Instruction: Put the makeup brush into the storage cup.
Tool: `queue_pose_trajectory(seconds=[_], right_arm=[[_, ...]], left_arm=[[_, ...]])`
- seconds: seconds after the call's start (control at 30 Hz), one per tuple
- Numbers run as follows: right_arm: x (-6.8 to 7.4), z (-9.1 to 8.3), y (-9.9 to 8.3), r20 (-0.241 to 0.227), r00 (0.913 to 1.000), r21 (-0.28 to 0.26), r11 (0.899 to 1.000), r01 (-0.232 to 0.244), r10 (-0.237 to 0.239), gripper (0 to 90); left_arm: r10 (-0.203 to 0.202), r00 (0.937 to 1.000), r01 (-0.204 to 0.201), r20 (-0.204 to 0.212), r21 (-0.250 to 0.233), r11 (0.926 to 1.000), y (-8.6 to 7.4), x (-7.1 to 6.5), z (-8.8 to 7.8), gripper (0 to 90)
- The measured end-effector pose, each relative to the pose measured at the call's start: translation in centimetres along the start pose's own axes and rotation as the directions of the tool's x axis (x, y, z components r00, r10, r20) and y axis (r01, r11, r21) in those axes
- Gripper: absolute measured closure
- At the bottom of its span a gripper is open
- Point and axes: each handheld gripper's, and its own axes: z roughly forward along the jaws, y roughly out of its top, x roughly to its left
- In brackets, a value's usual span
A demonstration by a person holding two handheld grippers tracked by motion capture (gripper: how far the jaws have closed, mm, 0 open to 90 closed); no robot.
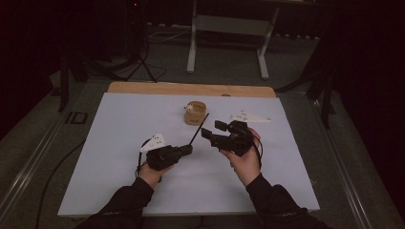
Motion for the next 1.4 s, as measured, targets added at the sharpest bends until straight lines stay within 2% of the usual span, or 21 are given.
queue_pose_trajectory(seconds=[0.1,0.13,0.2,0.27,0.33,0.47,0.6,0.67,0.77,0.87,1.0,1.07,1.13,1.2,1.4], right_arm=[[0.0,0.2,0.4,0.022,0.9977,-0.018,0.998,-0.064,0.064,42.5],[0.0,0.2,0.4,0.022,0.9977,-0.018,0.998,-0.064,0.064,42.5],[-0.2,0.5,0.6,0.034,0.9933,-0.006,0.994,-0.111,0.111,44.5],[-0.5,0.8,0.7,0.022,0.9859,-0.001,0.986,-0.166,0.166,47.5],[-0.7,0.9,0.6,0.009,0.9796,-0.001,0.98,-0.201,0.201,50.4],[-1.0,1.2,0.7,-0.02,0.9688,0.007,0.969,-0.247,0.247,53.7],[-1.0,1.3,0.9,-0.032,0.9664,0.003,0.967,-0.255,0.255,56.8],[-1.0,1.4,1.0,-0.02,0.9687,0.004,0.969,-0.247,0.247,58.7],[-1.2,1.6,1.0,-0.013,0.9649,0.009,0.965,-0.262,0.262,62.6],[-1.3,1.9,0.9,-0.009,0.9638,0.025,0.964,-0.266,0.266,72.7],[-1.4,2.0,0.9,-0.016,0.9616,0.034,0.961,-0.273,0.274,83.1],[-1.4,2.0,0.9,-0.02,0.9615,0.034,0.961,-0.273,0.274,84.3],[-1.2,2.1,0.8,-0.017,0.9658,0.04,0.965,-0.258,0.259,85.2],[-0.9,2.1,0.8,-0.01,0.9674,0.047,0.967,-0.252,0.253,85.7],[-0.7,2.1,0.7,-0.024,0.9711,0.047,0.971,-0.236,0.237,86.0]], left_arm=[[0.005,1.0,-0.005,0.006,-0.011,0.9999,0.0,-0.1,0.0,85.6],[0.005,1.0,-0.005,0.006,-0.011,0.9999,0.0,-0.1,0.0,85.6],[0.006,0.9999,-0.006,0.009,-0.018,0.9998,0.1,-0.1,-0.1,85.6],[0.004,0.9999,-0.003,0.015,-0.028,0.9996,0.1,-0.1,-0.1,85.6],[0.004,0.9997,-0.003,0.025,-0.032,0.9995,0.1,-0.1,-0.1,85.6],[0.007,0.9996,-0.007,0.026,-0.035,0.9994,0.1,-0.2,0.0,85.6],[0.006,0.9992,-0.004,0.039,-0.028,0.9996,0.0,-0.2,0.1,85.6],[0.001,0.9989,0.0,0.047,-0.027,0.9996,-0.1,-0.2,0.2,85.6],[0.011,0.9987,-0.01,0.049,-0.024,0.9997,0.0,-0.3,0.2,85.5],[0.026,0.9983,-0.025,0.053,-0.021,0.9995,0.1,-0.5,0.3,85.5],[0.016,0.9981,-0.015,0.06,-0.01,0.9998,0.0,-0.4,0.4,85.5],[0.008,0.9975,-0.009,0.07,0.003,1.0,0.0,-0.4,0.5,85.5],[0.013,0.9976,-0.015,0.068,0.024,0.9996,0.0,-0.4,0.6,85.4],[-0.003,0.9974,-0.001,0.073,0.045,0.999,-0.1,-0.4,0.8,85.2],[0.001,0.9986,-0.005,0.054,0.061,0.9982,0.2,-0.6,0.8,82.5]])
